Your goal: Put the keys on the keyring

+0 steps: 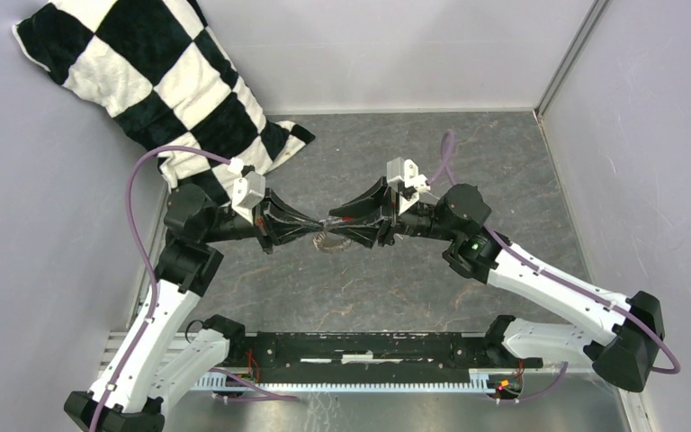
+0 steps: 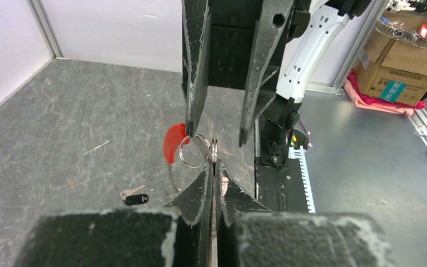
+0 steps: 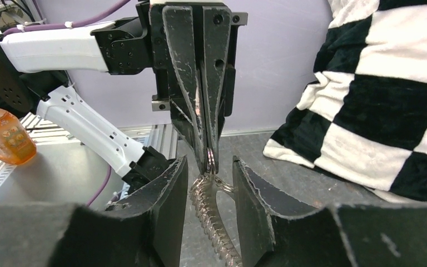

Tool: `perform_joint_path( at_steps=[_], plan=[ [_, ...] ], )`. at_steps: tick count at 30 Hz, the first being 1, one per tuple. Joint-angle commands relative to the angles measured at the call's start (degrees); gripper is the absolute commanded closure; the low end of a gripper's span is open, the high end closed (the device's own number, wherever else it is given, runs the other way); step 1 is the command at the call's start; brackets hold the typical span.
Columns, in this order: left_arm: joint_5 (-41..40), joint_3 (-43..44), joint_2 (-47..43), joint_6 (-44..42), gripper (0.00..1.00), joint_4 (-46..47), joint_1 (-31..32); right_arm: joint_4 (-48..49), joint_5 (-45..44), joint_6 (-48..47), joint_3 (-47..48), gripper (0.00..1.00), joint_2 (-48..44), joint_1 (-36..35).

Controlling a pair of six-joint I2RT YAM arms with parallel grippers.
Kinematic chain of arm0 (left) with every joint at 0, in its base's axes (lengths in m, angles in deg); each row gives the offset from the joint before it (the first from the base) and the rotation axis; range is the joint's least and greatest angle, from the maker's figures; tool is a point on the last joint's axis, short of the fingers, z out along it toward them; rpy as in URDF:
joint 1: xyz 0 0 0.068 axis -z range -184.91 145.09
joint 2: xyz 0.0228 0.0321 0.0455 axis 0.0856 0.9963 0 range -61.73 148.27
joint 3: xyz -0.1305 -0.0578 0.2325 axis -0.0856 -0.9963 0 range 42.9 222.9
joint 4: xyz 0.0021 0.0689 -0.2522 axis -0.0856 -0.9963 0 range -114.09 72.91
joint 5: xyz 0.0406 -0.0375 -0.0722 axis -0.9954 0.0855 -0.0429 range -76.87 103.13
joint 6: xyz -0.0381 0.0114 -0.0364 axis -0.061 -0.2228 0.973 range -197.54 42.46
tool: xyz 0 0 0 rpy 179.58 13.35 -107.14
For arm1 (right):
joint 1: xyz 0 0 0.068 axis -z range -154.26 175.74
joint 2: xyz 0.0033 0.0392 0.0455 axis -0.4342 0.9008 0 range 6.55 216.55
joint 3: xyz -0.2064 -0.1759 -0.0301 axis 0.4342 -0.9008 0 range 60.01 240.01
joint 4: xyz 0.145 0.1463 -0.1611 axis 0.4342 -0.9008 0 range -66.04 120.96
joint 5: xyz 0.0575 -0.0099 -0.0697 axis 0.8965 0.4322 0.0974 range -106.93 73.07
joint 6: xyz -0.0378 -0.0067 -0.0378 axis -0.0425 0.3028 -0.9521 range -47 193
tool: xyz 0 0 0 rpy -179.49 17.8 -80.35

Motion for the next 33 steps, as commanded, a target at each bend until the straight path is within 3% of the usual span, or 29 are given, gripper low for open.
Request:
perform_joint_path(
  at_steps=[1, 13, 15, 18, 21, 22, 24, 25, 29, 33],
  plan=[
    [1.5, 0.7, -0.6, 4.6, 0.98, 4.9, 0.2, 2.2, 0.4, 1.6, -0.2, 0.6, 0.6, 0.1],
    [1.8, 2.2, -0.5, 4.0, 0.98, 4.4, 0.2, 4.8, 2.6, 3.6, -0.3, 0.78, 2.5, 0.0],
    [1.8, 2.2, -0.4, 4.1, 0.98, 4.6, 0.2, 5.2, 3.0, 3.9, -0.5, 0.83, 2.8, 0.1],
    [1.8, 2.3, -0.5, 4.2, 0.98, 4.7, 0.2, 4.8, 3.0, 3.7, -0.7, 0.99, 2.8, 0.1],
    [2.3, 2.8, -0.4, 2.6, 0.98, 2.5, 0.2, 1.9, 3.0, 1.9, 0.1, 0.99, 2.7, 0.1],
    [2.7, 4.2, 0.0, -0.3, 0.92, -1.1, 0.2, -1.5, 2.5, -0.1, 1.5, 0.99, 2.7, 0.1],
    [2.8, 8.3, 1.4, -10.2, 0.6, -15.6, 0.2, -9.3, 0.7, -4.7, 4.8, 0.99, 3.0, 0.1],
    [2.6, 10.5, 2.4, -17.3, 0.53, -23.0, 0.2, -12.5, 0.2, -7.2, 6.3, 0.99, 3.2, 0.1],
    [0.7, 16.1, 4.8, -35.0, 0.45, -40.4, 0.2, -23.2, -0.5, -12.7, 10.8, 0.99, 4.4, 0.1],
    [0.6, 17.4, 4.6, -42.7, 0.42, -46.6, 0.2, -30.3, -0.4, -16.7, 14.2, 0.99, 5.2, 0.0]
  ],
)
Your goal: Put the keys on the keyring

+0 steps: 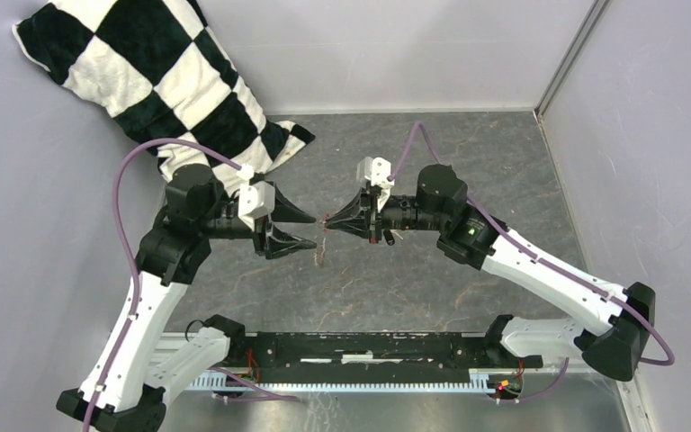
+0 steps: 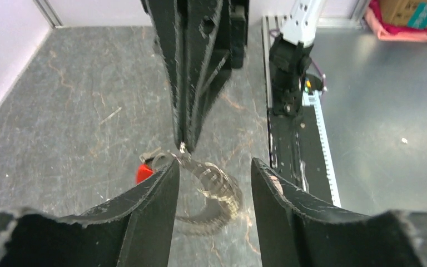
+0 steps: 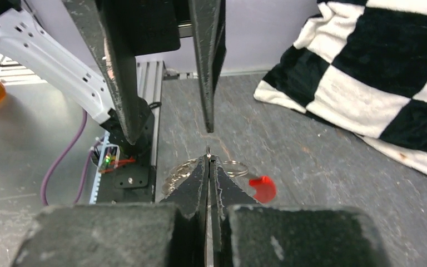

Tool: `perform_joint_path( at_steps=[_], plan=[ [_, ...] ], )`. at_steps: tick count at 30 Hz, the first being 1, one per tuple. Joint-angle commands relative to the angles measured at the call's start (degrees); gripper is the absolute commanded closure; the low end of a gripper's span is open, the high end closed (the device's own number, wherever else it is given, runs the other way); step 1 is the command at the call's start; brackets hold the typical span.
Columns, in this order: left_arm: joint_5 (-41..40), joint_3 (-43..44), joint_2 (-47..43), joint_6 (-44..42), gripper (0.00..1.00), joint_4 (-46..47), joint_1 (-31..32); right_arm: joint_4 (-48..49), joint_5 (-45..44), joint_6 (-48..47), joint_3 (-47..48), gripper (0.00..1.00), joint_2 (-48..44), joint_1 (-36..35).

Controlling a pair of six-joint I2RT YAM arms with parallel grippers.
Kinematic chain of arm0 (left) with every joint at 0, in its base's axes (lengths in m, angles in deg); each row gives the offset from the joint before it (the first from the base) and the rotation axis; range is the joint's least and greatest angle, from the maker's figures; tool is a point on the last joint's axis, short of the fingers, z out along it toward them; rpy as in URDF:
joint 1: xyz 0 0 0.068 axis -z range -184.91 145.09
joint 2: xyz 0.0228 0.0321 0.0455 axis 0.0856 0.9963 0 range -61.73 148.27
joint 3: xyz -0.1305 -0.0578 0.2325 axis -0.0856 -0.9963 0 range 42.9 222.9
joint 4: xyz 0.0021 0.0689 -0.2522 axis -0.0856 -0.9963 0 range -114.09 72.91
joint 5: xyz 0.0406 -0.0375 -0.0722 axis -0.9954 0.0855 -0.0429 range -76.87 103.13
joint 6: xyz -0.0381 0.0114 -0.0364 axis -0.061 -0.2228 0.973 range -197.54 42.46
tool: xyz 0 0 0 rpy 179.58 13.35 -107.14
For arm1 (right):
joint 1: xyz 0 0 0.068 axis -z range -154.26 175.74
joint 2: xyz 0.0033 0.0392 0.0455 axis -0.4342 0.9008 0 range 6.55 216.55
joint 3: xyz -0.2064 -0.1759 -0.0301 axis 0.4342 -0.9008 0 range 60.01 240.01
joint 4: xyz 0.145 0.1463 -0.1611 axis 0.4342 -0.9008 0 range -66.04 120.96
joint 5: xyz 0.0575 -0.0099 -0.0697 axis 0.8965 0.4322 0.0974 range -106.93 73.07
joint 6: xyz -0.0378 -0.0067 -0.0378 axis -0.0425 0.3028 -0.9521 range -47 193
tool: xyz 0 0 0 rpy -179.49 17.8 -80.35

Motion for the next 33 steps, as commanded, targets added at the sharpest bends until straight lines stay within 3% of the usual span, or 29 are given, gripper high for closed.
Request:
perform_joint_path(
  at_steps=[1, 9, 21, 27, 30, 33],
  plan=[
    [-0.7, 2.1, -0.1, -16.4, 0.43, -14.3, 0.2, -10.3, -0.6, -7.4, 5.7, 0.99, 0.6, 0.0],
    [-2.3, 1.6, 3.4, -16.4, 0.56, -11.6, 0.2, -23.2, -1.0, -12.1, 15.5, 0.99, 6.6, -1.7],
    [-2.6, -0.2, 2.8, -16.6, 0.67, -10.9, 0.2, -26.9, -3.3, -14.7, 18.9, 0.99, 8.7, -4.6],
    [-5.3, 0.4, 2.2, -21.2, 0.64, -15.1, 0.2, -27.5, -3.4, -15.2, 19.4, 0.99, 9.1, -4.9],
    [-5.5, 0.7, 2.3, -21.9, 0.55, -15.2, 0.2, -27.5, -3.2, -15.2, 19.6, 0.99, 9.4, -5.1],
    [-4.3, 0.2, 2.5, -19.8, 0.54, -12.4, 0.1, -27.3, -3.1, -15.2, 19.7, 0.99, 9.8, -5.5]
  ],
)
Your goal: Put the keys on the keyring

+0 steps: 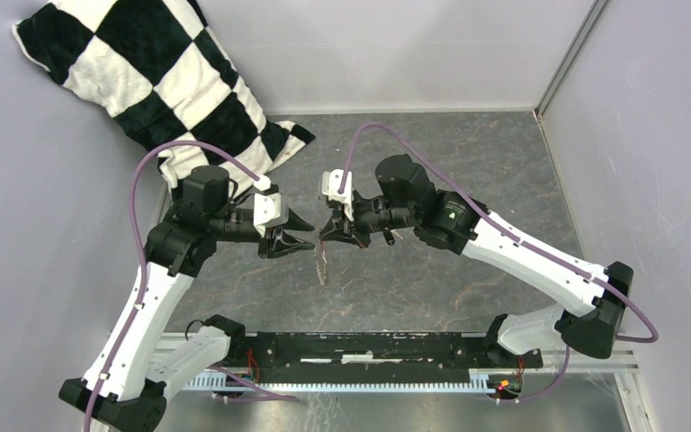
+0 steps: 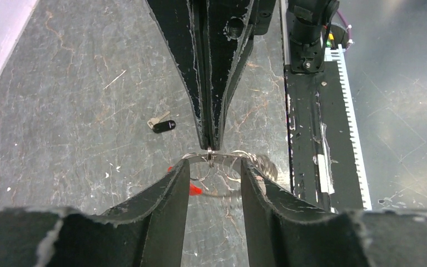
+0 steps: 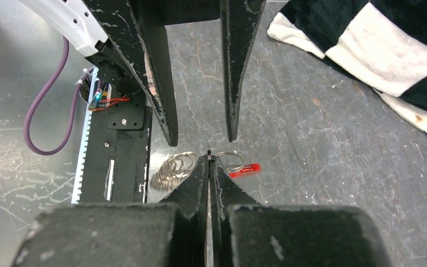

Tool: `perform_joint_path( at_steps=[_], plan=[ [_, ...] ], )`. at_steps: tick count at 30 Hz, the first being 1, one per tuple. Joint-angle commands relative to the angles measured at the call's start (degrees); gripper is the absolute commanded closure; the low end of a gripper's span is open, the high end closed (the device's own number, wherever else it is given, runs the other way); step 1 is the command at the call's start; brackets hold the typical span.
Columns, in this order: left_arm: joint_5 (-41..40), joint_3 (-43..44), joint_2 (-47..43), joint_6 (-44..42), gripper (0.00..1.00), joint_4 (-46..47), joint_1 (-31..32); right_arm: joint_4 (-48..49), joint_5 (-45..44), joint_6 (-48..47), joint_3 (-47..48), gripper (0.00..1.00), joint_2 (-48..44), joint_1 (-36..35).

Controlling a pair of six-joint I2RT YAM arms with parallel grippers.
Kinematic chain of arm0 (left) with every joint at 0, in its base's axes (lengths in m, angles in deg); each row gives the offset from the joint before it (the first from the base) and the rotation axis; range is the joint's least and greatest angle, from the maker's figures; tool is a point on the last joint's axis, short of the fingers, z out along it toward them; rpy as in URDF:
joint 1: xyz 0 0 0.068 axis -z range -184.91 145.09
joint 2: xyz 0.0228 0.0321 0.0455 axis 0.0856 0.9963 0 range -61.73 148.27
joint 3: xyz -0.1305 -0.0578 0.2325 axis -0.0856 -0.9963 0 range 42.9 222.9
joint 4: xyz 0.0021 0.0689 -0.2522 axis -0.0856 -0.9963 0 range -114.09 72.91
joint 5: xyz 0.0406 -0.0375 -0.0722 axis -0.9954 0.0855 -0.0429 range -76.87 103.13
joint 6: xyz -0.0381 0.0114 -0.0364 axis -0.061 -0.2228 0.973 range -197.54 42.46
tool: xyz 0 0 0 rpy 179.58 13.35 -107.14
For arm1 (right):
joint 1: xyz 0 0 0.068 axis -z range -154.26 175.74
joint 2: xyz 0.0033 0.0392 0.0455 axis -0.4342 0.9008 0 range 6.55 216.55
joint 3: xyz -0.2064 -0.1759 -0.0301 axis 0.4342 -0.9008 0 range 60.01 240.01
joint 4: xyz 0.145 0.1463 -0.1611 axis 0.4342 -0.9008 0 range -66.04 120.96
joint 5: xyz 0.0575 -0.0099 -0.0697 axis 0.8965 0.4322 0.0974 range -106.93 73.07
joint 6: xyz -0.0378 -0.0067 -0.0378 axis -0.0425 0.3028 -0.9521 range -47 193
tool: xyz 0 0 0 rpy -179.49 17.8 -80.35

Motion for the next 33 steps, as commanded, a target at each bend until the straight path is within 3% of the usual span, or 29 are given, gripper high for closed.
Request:
perform_joint_path(
  at_steps=[1, 6, 10, 13, 25, 33],
  plan=[
    [1.3, -0.1, -0.1, -0.8, 0.54, 3.3, 0.0, 1.2, 0.7, -0.6, 3.2, 0.99, 0.5, -0.7],
    [3.1, -0.4, 0.6, -0.6, 0.6, 3.5, 0.0, 0.9, 0.0, -0.5, 4.9, 0.99, 1.4, -0.9],
    [2.8, 2.8, 2.4, -12.1, 0.62, -9.2, 0.0, 0.8, -0.2, -0.6, 5.1, 0.99, 1.2, -0.9],
    [1.5, 4.2, 3.2, -15.5, 0.65, -13.0, 0.0, 0.5, 0.3, -0.6, 5.3, 0.99, 1.5, -1.0],
    [0.6, 5.7, 2.9, -14.4, 0.65, -9.7, 0.0, -1.3, 0.7, -1.1, 7.0, 0.99, 3.3, -1.9],
    [0.5, 5.1, 2.2, -14.4, 0.78, -9.7, 0.0, -1.5, 0.7, -1.3, 7.0, 0.99, 3.5, -2.3]
  ],
)
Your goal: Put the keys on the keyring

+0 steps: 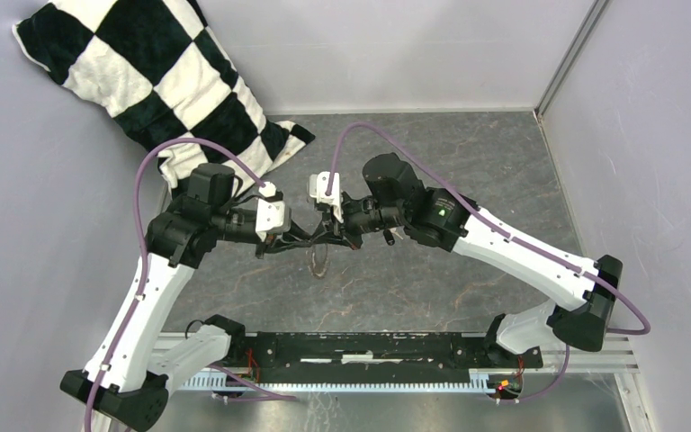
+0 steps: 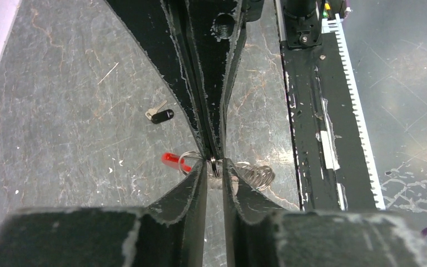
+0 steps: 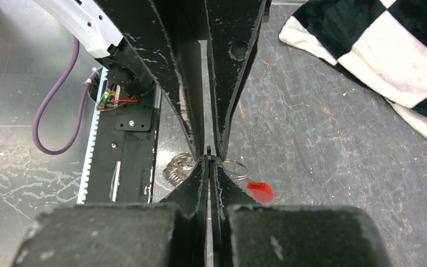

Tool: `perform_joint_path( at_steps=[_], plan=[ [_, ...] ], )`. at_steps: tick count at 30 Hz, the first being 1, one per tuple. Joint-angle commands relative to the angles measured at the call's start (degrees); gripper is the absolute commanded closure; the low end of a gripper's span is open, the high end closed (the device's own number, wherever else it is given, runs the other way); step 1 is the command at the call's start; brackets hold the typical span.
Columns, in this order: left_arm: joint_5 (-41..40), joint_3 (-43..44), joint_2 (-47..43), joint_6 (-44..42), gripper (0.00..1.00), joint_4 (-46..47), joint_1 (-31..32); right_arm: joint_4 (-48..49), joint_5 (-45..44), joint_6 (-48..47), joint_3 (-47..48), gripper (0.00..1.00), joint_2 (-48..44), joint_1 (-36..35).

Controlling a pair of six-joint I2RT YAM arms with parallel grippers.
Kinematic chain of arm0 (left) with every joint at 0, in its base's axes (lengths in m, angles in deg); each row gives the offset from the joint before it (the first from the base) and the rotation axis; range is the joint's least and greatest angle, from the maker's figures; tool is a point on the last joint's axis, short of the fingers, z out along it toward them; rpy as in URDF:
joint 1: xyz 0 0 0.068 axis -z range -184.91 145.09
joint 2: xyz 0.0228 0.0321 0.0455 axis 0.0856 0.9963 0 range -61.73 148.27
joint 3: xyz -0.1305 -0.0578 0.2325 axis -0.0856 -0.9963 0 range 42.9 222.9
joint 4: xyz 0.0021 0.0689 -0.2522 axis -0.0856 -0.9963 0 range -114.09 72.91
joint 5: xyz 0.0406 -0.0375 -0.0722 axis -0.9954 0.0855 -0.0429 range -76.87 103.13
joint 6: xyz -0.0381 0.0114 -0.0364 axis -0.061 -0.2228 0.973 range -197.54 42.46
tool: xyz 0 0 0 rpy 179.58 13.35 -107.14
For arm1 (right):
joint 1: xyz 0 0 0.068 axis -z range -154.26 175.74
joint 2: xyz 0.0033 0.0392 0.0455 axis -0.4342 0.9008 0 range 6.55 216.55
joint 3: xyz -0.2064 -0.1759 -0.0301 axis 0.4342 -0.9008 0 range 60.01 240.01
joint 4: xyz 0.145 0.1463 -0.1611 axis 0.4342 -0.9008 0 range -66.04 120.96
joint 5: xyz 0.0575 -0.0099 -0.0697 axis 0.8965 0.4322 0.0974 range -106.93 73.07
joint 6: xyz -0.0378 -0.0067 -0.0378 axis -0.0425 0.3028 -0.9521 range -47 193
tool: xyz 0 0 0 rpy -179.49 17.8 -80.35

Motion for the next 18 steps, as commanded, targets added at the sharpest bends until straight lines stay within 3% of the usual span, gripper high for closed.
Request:
perform_joint_path(
  at_steps=[1, 4, 9, 12, 18],
  plan=[
    [0.1, 1.3, -1.0, -2.2, 0.81, 0.3, 0.0, 0.9, 0.5, -0.6, 2.7, 0.99, 0.1, -0.5],
    [-0.2, 1.4, -0.8, -2.3, 0.95, 0.3, 0.0, 0.8, 0.4, -0.6, 2.9, 0.99, 0.2, -0.6],
    [0.9, 0.8, -1.0, -2.2, 0.98, 0.3, 0.0, 2.9, 0.3, 0.6, 2.5, 0.99, -0.4, -0.6],
    [1.7, -0.8, -2.4, 4.1, 0.98, 5.2, 0.0, 8.3, -2.2, 3.4, -0.1, 0.83, -3.1, -0.7],
    [5.0, -8.8, -10.4, 29.1, 0.98, 29.7, 0.0, 24.5, -5.8, 7.9, -12.4, 0.58, -14.6, 0.2]
  ],
)
